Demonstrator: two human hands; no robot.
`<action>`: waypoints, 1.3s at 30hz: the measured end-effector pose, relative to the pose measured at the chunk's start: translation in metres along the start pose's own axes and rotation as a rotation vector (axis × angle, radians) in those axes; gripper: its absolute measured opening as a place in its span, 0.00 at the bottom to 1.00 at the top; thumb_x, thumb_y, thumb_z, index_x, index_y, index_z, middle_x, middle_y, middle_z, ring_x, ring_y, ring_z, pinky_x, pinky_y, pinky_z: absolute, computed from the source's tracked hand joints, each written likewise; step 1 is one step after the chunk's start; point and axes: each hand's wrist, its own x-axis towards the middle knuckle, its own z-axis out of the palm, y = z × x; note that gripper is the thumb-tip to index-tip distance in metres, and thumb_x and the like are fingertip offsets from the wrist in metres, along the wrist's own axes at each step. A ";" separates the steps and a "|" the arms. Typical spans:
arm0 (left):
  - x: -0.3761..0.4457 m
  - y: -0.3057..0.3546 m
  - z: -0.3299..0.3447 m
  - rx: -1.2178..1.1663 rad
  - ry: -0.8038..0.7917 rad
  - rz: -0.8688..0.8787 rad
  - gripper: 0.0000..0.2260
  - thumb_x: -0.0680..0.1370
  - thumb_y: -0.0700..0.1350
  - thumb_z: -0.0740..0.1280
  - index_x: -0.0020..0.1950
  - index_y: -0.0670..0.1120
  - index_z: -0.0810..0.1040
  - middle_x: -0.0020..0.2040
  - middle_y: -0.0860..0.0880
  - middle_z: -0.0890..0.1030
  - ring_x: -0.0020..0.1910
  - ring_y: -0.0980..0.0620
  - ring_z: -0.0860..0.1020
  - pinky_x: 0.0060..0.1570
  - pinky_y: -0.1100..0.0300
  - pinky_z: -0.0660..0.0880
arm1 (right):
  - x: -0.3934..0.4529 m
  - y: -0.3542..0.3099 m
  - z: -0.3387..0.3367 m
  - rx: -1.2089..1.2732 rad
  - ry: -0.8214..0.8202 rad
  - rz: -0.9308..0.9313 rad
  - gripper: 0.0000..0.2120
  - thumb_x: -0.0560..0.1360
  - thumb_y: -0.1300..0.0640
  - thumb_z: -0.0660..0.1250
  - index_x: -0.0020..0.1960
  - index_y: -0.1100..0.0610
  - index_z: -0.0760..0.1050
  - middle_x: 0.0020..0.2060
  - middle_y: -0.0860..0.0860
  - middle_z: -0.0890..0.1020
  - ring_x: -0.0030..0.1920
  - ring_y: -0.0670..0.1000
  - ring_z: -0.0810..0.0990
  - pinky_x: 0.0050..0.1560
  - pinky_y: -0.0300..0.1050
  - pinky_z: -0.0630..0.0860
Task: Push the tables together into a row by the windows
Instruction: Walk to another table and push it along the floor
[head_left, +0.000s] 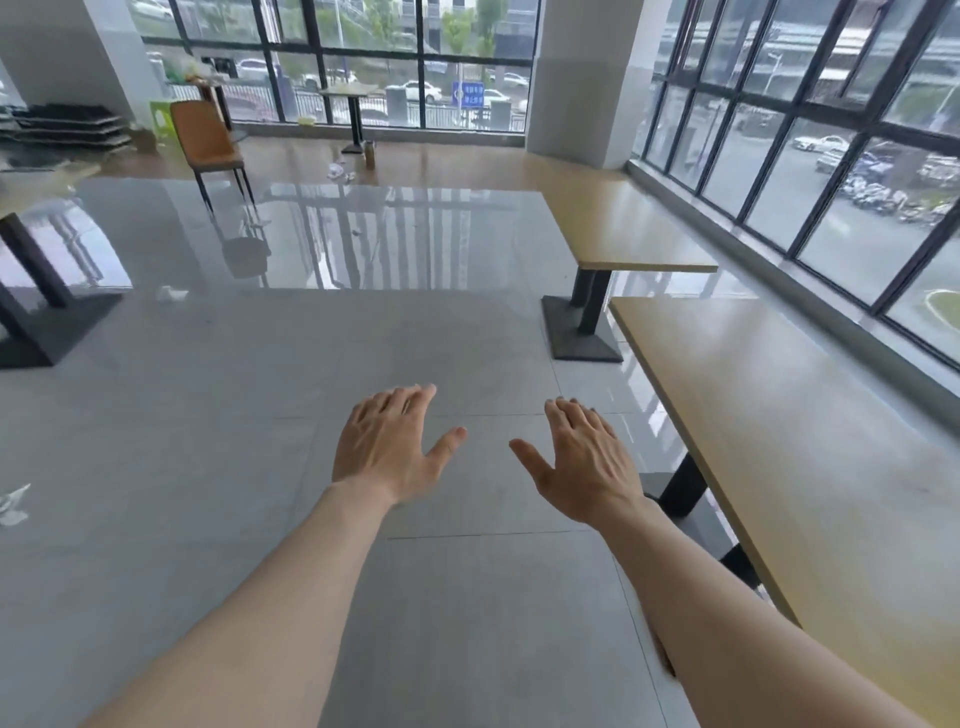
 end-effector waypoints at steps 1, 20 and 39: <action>0.030 -0.004 0.007 -0.003 -0.004 0.011 0.38 0.77 0.71 0.47 0.82 0.50 0.61 0.79 0.50 0.68 0.77 0.48 0.64 0.76 0.52 0.57 | 0.029 0.006 0.006 0.004 0.002 0.001 0.41 0.81 0.31 0.49 0.82 0.60 0.56 0.80 0.56 0.64 0.81 0.55 0.59 0.82 0.50 0.51; 0.630 -0.069 0.078 -0.002 -0.023 0.023 0.35 0.80 0.70 0.51 0.82 0.52 0.59 0.80 0.51 0.66 0.78 0.47 0.63 0.79 0.51 0.55 | 0.616 0.132 0.043 0.004 0.042 0.025 0.41 0.81 0.31 0.50 0.81 0.60 0.58 0.80 0.56 0.64 0.81 0.55 0.58 0.82 0.50 0.50; 1.249 -0.152 0.142 -0.022 -0.044 0.086 0.35 0.80 0.70 0.50 0.82 0.52 0.60 0.80 0.50 0.66 0.78 0.46 0.63 0.79 0.50 0.54 | 1.219 0.241 0.094 -0.004 0.034 0.101 0.42 0.81 0.30 0.47 0.82 0.60 0.54 0.82 0.57 0.60 0.82 0.55 0.56 0.83 0.53 0.51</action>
